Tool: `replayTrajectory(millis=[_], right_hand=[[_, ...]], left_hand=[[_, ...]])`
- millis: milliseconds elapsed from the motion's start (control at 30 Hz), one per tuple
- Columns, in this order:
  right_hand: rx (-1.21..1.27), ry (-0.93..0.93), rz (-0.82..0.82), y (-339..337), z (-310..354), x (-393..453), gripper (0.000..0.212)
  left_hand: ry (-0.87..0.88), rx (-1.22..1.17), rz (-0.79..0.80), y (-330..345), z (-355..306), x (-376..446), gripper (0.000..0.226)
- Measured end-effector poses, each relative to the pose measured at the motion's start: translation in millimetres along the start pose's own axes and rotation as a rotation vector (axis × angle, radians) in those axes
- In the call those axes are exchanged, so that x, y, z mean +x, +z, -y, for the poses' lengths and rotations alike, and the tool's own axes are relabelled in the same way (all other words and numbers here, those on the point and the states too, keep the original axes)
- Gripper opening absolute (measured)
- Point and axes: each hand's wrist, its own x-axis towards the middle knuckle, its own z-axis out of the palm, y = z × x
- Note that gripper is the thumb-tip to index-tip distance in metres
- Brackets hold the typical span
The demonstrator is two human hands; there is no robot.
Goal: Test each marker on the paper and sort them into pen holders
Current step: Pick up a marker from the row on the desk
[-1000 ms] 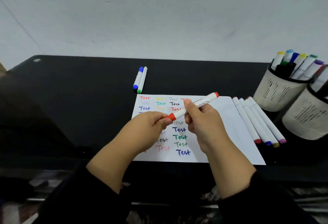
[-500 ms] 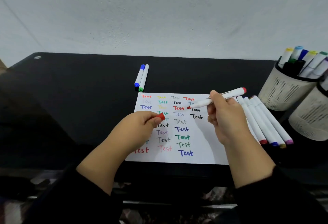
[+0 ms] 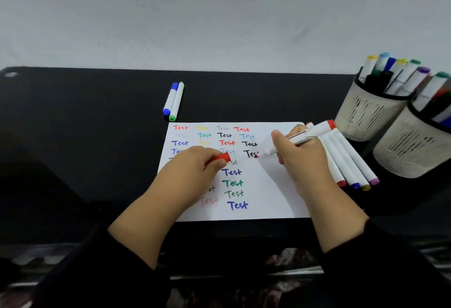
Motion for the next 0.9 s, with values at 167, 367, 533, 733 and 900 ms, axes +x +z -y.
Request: replayTrajectory(millis=[167,367,533,733,900], right_hand=[[-0.067,-0.044,0.058,7.3,-8.0,0.3,0.031],[-0.105,-0.078,0.11,9.9,-7.5,-1.7,0.033],[-0.083,-0.084,0.054,8.9,-7.7,-0.1,0.037],[-0.105,-0.083,0.092,8.1,-7.2,-0.6,0.037],[-0.061,-0.057,0.019,5.2,-9.4,1.7,0.04]], left_hand=[[0.006,0.024,0.011,1.1,-0.7,3.8,0.033],[0.011,0.034,0.006,1.9,0.3,6.0,0.032],[-0.009,0.046,0.013,1.9,2.0,6.5,0.033],[-0.005,0.052,0.017,2.6,2.5,7.6,0.034],[0.002,0.044,0.008,2.0,3.6,6.9,0.033]])
